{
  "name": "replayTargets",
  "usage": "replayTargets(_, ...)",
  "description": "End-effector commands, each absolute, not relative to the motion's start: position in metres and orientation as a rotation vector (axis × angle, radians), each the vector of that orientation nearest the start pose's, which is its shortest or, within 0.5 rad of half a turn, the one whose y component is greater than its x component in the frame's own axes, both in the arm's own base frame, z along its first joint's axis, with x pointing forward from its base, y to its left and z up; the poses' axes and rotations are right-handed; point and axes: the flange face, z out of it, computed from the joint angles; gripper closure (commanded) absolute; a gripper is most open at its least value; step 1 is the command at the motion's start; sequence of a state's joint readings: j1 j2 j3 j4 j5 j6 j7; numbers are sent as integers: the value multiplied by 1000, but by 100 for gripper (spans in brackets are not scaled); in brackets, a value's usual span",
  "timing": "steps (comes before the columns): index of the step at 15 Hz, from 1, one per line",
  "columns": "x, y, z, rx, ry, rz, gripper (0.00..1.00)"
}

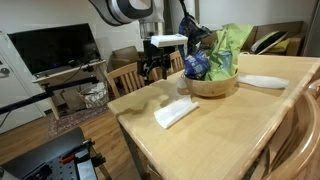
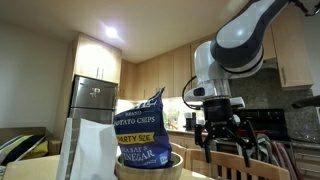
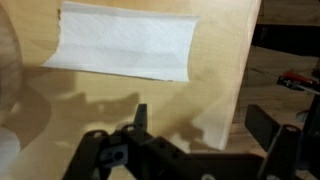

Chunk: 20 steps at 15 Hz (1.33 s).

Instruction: Put the paper in the bowl

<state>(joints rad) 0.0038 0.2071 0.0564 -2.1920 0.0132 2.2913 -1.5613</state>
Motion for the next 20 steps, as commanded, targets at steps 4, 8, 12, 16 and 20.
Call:
replayTargets(4,564,28,250,2338,2097,-22,0)
replayTargets(8,566,23,228,2349,2029,-64,0)
replayTargets(12,565,18,210,2315,2038,-145,0)
replayTargets(16,565,16,194,2280,2086,-177,0)
replayTargets(20,565,15,181,2264,2116,-185,0)
